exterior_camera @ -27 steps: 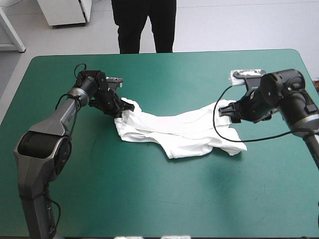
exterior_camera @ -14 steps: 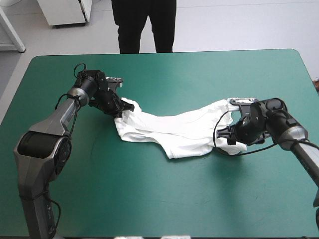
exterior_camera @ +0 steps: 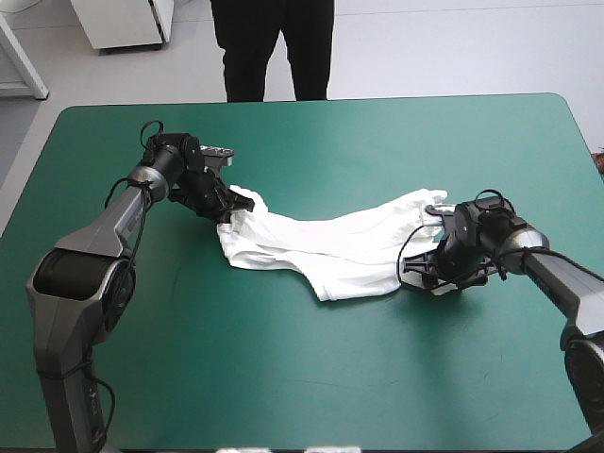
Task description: Fold the cloth
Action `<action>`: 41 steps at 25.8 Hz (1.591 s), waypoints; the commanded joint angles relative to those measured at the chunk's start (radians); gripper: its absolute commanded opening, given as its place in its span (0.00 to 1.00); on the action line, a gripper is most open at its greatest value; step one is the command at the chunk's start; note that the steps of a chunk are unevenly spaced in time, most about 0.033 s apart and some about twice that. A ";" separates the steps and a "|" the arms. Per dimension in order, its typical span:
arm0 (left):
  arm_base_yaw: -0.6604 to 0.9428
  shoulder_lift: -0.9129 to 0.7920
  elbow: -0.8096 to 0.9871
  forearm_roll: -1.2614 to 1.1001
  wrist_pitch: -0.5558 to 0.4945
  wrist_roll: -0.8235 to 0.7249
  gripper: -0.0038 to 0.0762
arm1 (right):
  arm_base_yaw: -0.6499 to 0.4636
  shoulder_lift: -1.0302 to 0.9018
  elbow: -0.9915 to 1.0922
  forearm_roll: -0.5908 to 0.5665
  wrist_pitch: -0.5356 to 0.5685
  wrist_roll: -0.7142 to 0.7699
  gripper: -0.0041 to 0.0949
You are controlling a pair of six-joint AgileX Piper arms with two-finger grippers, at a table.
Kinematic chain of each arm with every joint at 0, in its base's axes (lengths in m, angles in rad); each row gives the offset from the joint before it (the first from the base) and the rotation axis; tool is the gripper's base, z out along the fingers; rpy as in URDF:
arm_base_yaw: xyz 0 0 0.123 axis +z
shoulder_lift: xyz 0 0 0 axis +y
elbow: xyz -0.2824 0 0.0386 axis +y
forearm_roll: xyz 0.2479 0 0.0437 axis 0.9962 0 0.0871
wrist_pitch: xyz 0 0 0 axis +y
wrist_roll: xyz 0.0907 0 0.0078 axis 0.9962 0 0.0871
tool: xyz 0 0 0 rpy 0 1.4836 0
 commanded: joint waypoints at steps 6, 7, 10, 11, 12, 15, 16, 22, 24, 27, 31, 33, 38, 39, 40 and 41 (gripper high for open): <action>0.000 -0.038 -0.005 -0.005 0.016 0.008 0.04 | -0.007 0.036 -0.006 -0.017 -0.012 0.001 0.03; 0.000 -0.052 -0.005 -0.005 0.016 0.011 0.04 | -0.007 0.028 -0.006 -0.017 -0.005 -0.001 0.03; 0.000 -0.101 -0.005 0.009 0.021 0.011 0.04 | -0.007 -0.024 -0.006 -0.017 0.014 -0.005 0.02; 0.000 -0.121 -0.005 0.015 0.026 0.011 0.04 | -0.007 -0.054 -0.008 -0.017 0.022 -0.005 0.02; 0.000 -0.139 -0.005 0.018 0.033 0.013 0.04 | -0.007 -0.076 -0.010 -0.020 0.026 -0.008 0.02; 0.000 -0.254 -0.005 0.045 0.121 0.021 0.04 | -0.007 -0.225 -0.067 -0.033 0.086 -0.023 0.02; 0.000 -0.298 -0.005 0.043 0.142 0.031 0.04 | -0.007 -0.280 -0.113 -0.033 0.115 -0.037 0.02; 0.000 -0.515 -0.077 -0.010 0.179 0.031 0.04 | -0.007 -0.390 -0.450 -0.045 0.221 -0.111 0.02; 0.000 -0.553 -0.175 -0.039 0.192 0.031 0.04 | -0.007 -0.390 -0.555 -0.043 0.240 -0.136 0.02; 0.000 -0.585 -0.332 -0.104 0.192 0.031 0.04 | -0.007 -0.390 -0.689 -0.041 0.248 -0.140 0.02; 0.000 -0.601 -0.553 -0.162 0.192 0.031 0.04 | -0.007 -0.390 -0.870 -0.009 0.252 -0.167 0.02; 0.000 -0.603 -0.663 -0.191 0.192 0.031 0.04 | -0.007 -0.390 -0.955 0.025 0.252 -0.190 0.02; 0.000 -0.603 -0.873 -0.251 0.183 0.018 0.04 | -0.007 -0.390 -1.179 0.110 0.253 -0.240 0.02; 0.000 -0.605 -0.910 -0.258 0.179 0.006 0.04 | -0.007 -0.390 -1.212 0.116 0.253 -0.240 0.02; 0.000 -0.605 -0.942 -0.262 0.176 0.004 0.04 | -0.007 -0.390 -1.259 0.121 0.253 -0.240 0.02; 0.000 -0.607 -0.966 -0.268 0.172 0.004 0.04 | -0.007 -0.390 -1.288 0.123 0.253 -0.240 0.02</action>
